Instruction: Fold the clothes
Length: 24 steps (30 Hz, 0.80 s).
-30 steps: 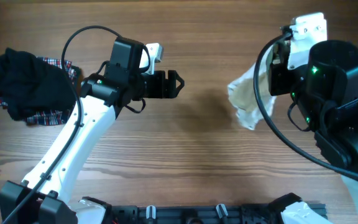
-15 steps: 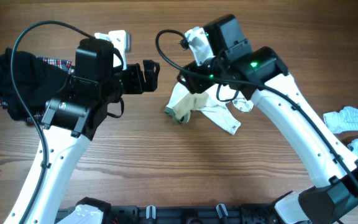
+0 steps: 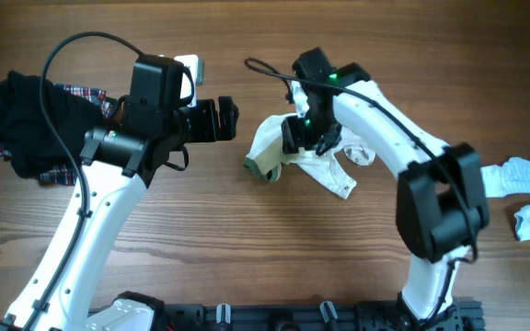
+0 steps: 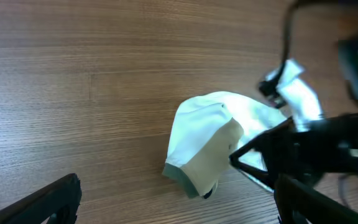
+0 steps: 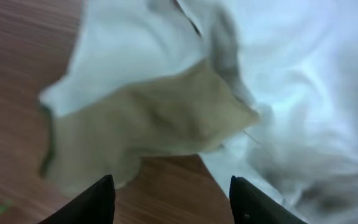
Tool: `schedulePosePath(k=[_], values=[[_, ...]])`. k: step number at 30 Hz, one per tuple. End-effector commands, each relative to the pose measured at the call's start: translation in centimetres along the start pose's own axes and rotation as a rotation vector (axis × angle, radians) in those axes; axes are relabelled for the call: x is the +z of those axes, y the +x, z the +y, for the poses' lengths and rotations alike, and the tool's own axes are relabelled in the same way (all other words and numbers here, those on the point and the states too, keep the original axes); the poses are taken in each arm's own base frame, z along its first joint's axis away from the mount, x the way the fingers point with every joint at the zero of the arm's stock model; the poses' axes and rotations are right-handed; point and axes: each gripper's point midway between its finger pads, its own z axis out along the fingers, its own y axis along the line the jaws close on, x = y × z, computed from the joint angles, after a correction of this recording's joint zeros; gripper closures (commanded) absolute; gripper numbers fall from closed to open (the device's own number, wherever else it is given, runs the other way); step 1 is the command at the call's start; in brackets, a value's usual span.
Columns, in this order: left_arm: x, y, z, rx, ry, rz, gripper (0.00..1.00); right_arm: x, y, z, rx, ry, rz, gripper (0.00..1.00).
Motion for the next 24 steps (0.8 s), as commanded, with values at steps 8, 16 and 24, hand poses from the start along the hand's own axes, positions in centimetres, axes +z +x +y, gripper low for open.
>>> schedulePosePath(k=[8,16,24], values=[[-0.6,-0.7,0.1,0.023,-0.008,-0.026,0.01,1.9,-3.5,-2.1,-0.057,0.035,-0.094,0.18],[-0.6,-0.6,-0.4,0.024,0.017,-0.018,0.01,1.5,-4.0,0.5,-0.194,-0.201,-0.115,0.26],[-0.6,-0.7,-0.4,0.025,0.018,-0.021,0.01,2.5,-3.0,0.1,-0.179,-0.199,-0.087,0.50]])
